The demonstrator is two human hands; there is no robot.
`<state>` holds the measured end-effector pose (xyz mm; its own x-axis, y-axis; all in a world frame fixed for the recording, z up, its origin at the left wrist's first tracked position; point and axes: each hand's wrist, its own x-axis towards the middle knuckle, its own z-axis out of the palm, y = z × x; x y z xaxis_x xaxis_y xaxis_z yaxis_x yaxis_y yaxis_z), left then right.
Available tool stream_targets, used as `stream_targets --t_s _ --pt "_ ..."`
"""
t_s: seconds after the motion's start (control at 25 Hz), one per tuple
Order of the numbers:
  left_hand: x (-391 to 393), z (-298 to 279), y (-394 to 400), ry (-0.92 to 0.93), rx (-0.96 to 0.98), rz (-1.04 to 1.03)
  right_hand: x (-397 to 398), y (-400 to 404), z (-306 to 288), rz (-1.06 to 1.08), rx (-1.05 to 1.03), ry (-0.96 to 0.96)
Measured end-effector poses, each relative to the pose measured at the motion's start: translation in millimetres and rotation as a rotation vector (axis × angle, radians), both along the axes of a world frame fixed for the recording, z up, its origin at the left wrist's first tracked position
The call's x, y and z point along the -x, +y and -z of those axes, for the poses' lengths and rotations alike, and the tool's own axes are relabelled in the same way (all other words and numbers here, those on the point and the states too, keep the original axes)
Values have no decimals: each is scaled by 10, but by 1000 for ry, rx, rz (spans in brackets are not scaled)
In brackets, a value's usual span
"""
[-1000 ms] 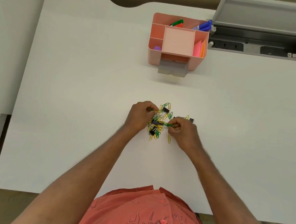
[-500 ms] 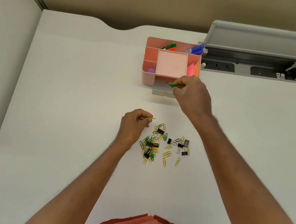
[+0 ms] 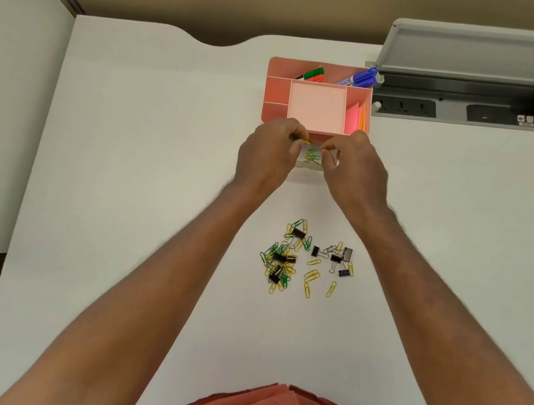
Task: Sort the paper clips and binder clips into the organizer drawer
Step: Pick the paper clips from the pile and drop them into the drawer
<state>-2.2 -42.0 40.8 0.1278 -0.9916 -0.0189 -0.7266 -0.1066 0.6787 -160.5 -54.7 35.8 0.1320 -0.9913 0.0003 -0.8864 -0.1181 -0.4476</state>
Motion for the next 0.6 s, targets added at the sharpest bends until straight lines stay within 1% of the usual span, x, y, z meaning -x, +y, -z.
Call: stream_targets --t_s 0.12,0.2,0.28,0.36,0.44,0.52,0.6 --pt "47 28 -156 -207 -14 95 126 305 -6 84 43 -111" --pt "43 67 -191 -267 -19 129 208 558 53 126 14 -148" --pt "36 102 -157 -279 -1 146 284 805 165 144 -58 -180" --pt "35 129 -57 -230 54 128 324 997 281 146 -136 -228" --pt "60 153 142 -130 89 69 342 1154 369 131 -199 -263" --pt "88 233 462 -26 51 15 345 1314 434 79 -275 -256" --pt "89 406 876 15 -49 -5 351 1526 497 1 -328 -169"
